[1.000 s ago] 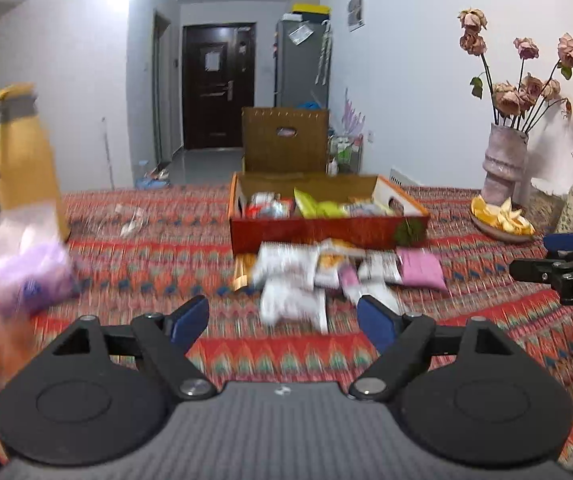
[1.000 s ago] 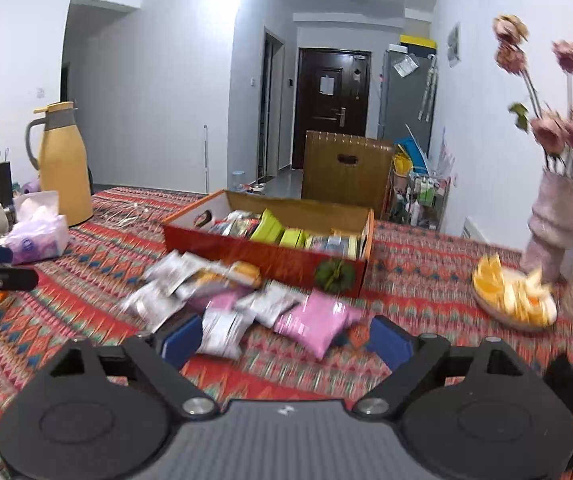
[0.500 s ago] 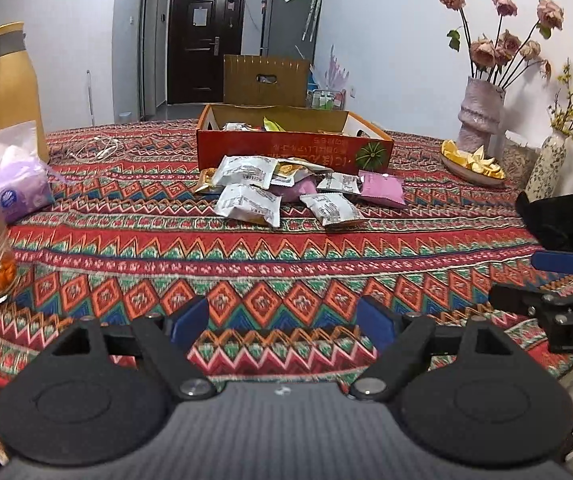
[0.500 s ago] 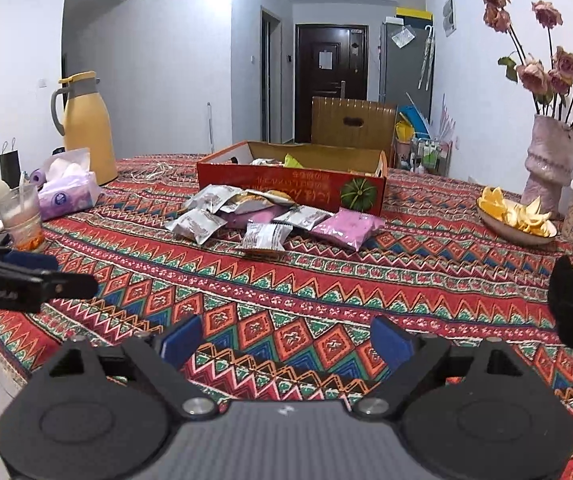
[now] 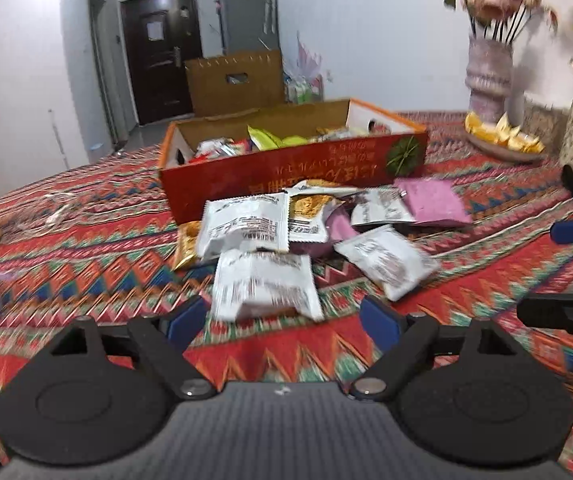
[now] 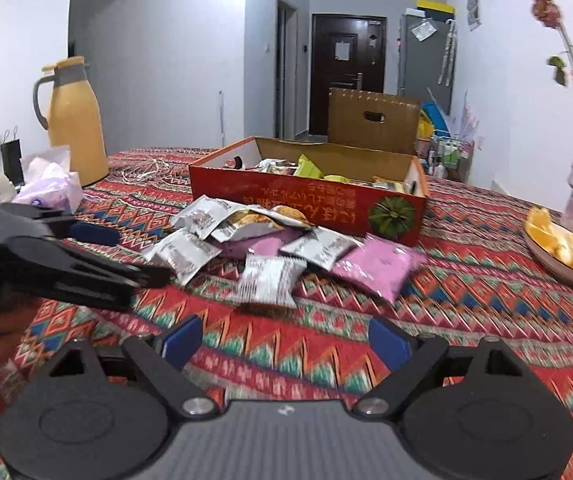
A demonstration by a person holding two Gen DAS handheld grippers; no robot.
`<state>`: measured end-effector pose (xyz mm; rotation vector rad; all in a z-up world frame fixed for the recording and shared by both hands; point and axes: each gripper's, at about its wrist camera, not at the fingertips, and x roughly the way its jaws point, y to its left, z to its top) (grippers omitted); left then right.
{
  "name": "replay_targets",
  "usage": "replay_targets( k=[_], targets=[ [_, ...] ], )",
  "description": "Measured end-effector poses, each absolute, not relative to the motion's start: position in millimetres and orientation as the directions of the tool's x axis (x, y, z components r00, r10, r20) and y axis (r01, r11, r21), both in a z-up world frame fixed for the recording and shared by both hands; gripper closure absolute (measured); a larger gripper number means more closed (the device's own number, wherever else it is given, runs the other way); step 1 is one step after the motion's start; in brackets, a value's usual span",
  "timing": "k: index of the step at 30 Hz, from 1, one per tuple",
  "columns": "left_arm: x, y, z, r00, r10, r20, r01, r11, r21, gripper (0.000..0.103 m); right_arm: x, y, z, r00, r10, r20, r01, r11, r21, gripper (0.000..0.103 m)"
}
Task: Organize snacks
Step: 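Grasp a white sachet with the left tool while the right tool grasps another white sachet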
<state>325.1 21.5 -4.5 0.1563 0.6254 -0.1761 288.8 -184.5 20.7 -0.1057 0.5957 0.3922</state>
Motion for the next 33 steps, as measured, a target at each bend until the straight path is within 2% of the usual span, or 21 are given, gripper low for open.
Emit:
replay_targets(
  k=[6, 8, 10, 12, 13, 14, 15, 16, 19, 33],
  targets=[
    [369.7, 26.0, -20.8, 0.783, -0.149, -0.604, 0.238, 0.969, 0.069, 0.017, 343.0, -157.0, 9.4, 0.73, 0.357, -0.582, -0.424, 0.905, 0.023, 0.019],
    [377.5, 31.7, -25.4, 0.767, -0.163, -0.621, 0.232, 0.972, 0.031, 0.02, 358.3, -149.6, 2.0, 0.72, 0.36, -0.594, -0.424, 0.905, 0.034, 0.021],
    [379.8, 36.4, -29.3, 0.759, -0.181, -0.625, 0.232, 0.973, 0.0, 0.033, 369.1, -143.4, -4.9, 0.713, 0.361, -0.601, -0.423, 0.905, 0.042, 0.028],
    [380.4, 39.2, -31.5, 0.757, -0.18, -0.628, 0.225, 0.974, -0.009, 0.039, 378.5, -138.9, -11.4, 0.701, 0.365, -0.613, -0.42, 0.906, 0.058, 0.033],
    [380.9, 39.9, -32.1, 0.753, -0.173, -0.635, 0.217, 0.976, -0.008, 0.048, 382.1, -137.0, -13.9, 0.695, 0.366, -0.619, -0.419, 0.906, 0.065, 0.038],
    [381.0, 39.7, -32.1, 0.755, -0.159, -0.637, 0.206, 0.979, -0.001, 0.05, 385.1, -135.4, -17.3, 0.69, 0.366, -0.624, -0.418, 0.906, 0.07, 0.04],
    [379.4, 40.3, -31.4, 0.759, -0.149, -0.634, 0.198, 0.98, 0.006, 0.053, 386.8, -133.9, -19.6, 0.689, 0.368, -0.624, -0.417, 0.906, 0.074, 0.046],
    [378.1, 41.2, -30.9, 0.758, -0.15, -0.634, 0.196, 0.981, 0.002, 0.058, 388.1, -133.5, -21.6, 0.69, 0.366, -0.624, -0.412, 0.908, 0.076, 0.058],
    [369.9, 44.9, -28.2, 0.743, -0.169, -0.647, 0.197, 0.98, -0.03, 0.062, 385.5, -135.1, -23.5, 0.691, 0.36, -0.627, -0.41, 0.909, 0.07, 0.063],
    [229.0, 44.3, 11.5, 0.778, -0.198, -0.597, 0.133, 0.98, -0.151, 0.062, 269.6, -186.4, -2.5, 0.716, 0.347, -0.605, -0.374, 0.923, 0.087, 0.063]
  ],
)
